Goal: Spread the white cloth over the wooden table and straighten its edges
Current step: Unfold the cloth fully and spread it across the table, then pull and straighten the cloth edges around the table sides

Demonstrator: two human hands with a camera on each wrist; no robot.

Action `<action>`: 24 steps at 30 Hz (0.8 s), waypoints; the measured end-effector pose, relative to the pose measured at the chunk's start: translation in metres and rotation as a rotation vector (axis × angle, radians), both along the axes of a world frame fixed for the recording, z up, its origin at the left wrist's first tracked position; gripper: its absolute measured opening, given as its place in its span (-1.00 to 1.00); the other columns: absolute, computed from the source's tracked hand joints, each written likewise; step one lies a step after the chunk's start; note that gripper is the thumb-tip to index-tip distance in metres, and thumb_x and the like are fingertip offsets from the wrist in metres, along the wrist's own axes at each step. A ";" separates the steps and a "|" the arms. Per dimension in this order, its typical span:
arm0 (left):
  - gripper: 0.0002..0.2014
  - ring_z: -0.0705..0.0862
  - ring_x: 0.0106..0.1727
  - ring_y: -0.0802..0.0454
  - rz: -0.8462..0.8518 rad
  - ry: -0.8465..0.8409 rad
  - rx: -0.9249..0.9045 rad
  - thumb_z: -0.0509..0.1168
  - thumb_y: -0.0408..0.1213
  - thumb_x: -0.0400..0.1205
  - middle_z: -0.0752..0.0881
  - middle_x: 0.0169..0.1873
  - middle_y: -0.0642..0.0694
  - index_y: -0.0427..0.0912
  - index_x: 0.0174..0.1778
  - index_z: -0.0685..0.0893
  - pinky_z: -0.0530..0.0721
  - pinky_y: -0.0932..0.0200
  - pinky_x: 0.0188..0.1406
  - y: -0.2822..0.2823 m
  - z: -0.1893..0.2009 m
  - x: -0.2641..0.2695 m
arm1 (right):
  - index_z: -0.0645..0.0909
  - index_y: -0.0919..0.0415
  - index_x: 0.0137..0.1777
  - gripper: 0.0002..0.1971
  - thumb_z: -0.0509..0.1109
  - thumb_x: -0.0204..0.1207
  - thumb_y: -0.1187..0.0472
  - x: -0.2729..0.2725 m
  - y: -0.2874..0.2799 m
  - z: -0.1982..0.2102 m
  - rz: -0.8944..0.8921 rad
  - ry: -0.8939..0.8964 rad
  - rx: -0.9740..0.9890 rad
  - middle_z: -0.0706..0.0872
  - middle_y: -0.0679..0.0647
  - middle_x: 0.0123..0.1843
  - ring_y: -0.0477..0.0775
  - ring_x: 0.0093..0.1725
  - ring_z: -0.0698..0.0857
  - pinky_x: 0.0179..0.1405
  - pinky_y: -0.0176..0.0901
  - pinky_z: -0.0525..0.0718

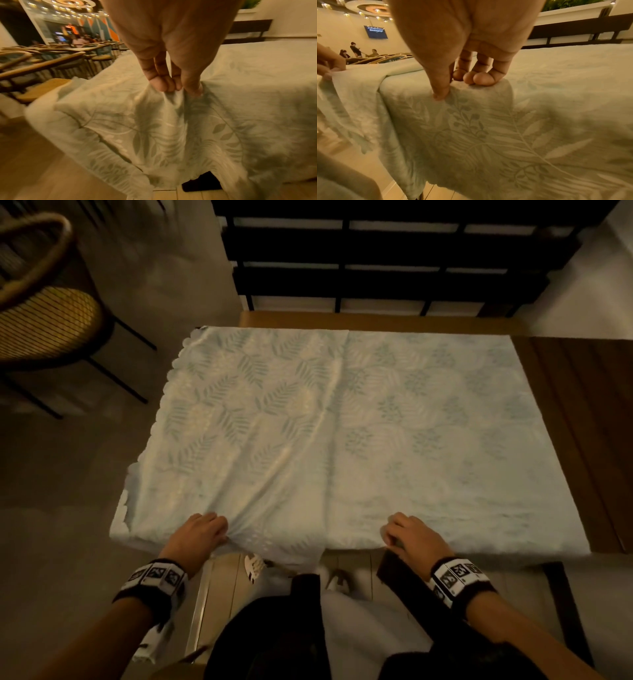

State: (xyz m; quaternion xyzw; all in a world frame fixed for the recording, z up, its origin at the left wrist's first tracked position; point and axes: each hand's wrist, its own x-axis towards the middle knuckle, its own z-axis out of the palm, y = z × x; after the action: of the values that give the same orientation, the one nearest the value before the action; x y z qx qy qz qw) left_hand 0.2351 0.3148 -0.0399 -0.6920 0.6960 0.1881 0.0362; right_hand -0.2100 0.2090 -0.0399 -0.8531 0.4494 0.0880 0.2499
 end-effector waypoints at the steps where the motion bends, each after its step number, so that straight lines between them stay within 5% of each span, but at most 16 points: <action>1: -0.84 0.62 -0.26 -0.07 0.062 -0.013 0.011 0.46 -0.17 0.54 0.63 -0.29 0.01 -0.05 -0.25 0.60 0.53 0.10 -0.25 0.004 0.001 0.012 | 0.39 -0.13 -0.17 -0.79 0.35 0.49 0.18 -0.001 0.001 -0.001 -0.005 -0.007 0.006 0.45 -0.18 -0.01 -0.06 -0.08 0.46 -0.22 -0.18 0.56; 9: -0.81 0.58 -0.21 0.06 0.383 -0.082 0.154 0.33 -0.07 0.63 0.61 -0.25 0.08 0.07 -0.27 0.50 0.63 0.05 -0.10 0.024 0.017 0.068 | 0.39 -0.11 -0.22 -0.92 0.25 0.42 0.07 0.001 -0.002 -0.010 -0.041 -0.012 0.067 0.41 -0.21 -0.10 -0.08 -0.18 0.51 -0.26 -0.13 0.63; 15: -0.80 0.64 -0.09 0.18 0.172 -0.040 0.390 0.17 0.06 0.69 0.67 -0.11 0.13 0.20 -0.23 0.59 0.67 0.20 0.08 0.004 0.015 0.083 | 0.47 -0.13 -0.08 -0.85 0.35 0.46 -0.09 -0.003 -0.006 -0.025 -0.079 0.098 0.129 0.36 -0.27 -0.05 -0.19 -0.17 0.53 -0.19 -0.11 0.68; 18: -0.90 0.64 -0.06 0.22 0.084 0.007 0.447 0.25 0.08 0.60 0.68 -0.09 0.21 0.37 -0.23 0.60 0.65 0.21 0.12 -0.035 0.021 0.105 | 0.50 -0.09 -0.08 -0.79 0.34 0.44 -0.16 0.011 -0.013 -0.014 -0.075 0.179 0.259 0.39 -0.24 -0.08 -0.15 -0.20 0.55 -0.15 -0.10 0.66; 22: -0.81 0.71 -0.12 -0.03 0.091 0.141 0.243 0.24 -0.02 0.61 0.72 -0.15 0.04 0.04 -0.12 0.74 0.69 0.04 0.00 -0.136 0.032 0.121 | 0.51 -0.11 -0.29 -0.66 0.37 0.37 -0.35 0.052 -0.071 0.022 -0.078 0.271 0.484 0.62 -0.15 -0.23 -0.15 -0.25 0.62 -0.13 -0.09 0.66; 24: -0.63 0.72 -0.17 -0.16 0.062 0.177 0.088 0.12 0.06 0.55 0.72 -0.20 -0.08 -0.09 -0.12 0.74 0.70 -0.04 -0.07 -0.196 0.032 0.130 | 0.57 -0.09 -0.27 -0.71 0.40 0.47 -0.26 0.077 -0.120 0.033 -0.151 0.213 0.423 0.69 -0.10 -0.26 -0.06 -0.22 0.68 -0.11 -0.05 0.67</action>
State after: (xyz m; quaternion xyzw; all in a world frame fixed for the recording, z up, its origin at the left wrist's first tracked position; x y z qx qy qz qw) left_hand 0.3656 0.1191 -0.0075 -0.6916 0.6658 0.2798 -0.0011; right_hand -0.1330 0.0894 -0.0066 -0.7316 0.5074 0.2505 0.3801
